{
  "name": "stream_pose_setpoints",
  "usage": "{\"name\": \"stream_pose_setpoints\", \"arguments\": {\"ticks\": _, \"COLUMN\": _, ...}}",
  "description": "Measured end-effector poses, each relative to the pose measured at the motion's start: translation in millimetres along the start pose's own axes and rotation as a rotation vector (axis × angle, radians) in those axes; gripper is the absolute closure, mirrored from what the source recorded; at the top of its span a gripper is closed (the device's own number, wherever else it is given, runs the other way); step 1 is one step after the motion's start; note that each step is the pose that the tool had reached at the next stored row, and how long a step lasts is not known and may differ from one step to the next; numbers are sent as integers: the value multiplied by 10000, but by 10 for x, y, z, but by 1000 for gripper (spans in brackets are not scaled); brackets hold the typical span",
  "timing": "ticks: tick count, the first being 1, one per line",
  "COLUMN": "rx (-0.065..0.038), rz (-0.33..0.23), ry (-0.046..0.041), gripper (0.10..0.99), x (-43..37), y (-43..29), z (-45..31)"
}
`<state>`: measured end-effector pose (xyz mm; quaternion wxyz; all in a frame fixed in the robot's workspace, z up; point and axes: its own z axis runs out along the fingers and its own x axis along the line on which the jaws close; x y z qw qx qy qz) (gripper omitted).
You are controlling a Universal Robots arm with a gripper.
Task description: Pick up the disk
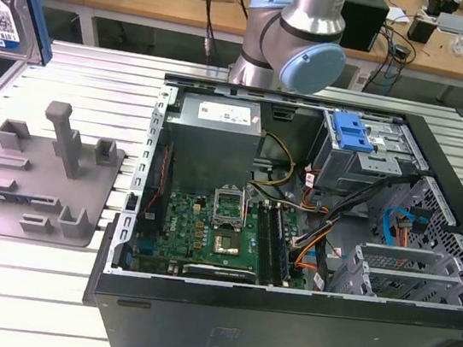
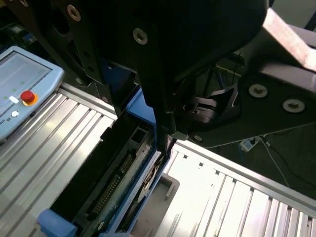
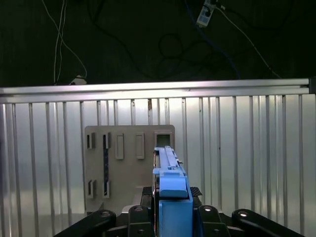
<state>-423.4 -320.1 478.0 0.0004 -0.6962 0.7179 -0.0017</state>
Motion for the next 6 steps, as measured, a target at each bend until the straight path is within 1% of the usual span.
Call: {"name": "stream_pose_setpoints", "arguments": {"ticks": 6, "rx": 0, "rz": -5, "ry": 0, "gripper": 718, "x": 1, "y": 0, "z": 0}}
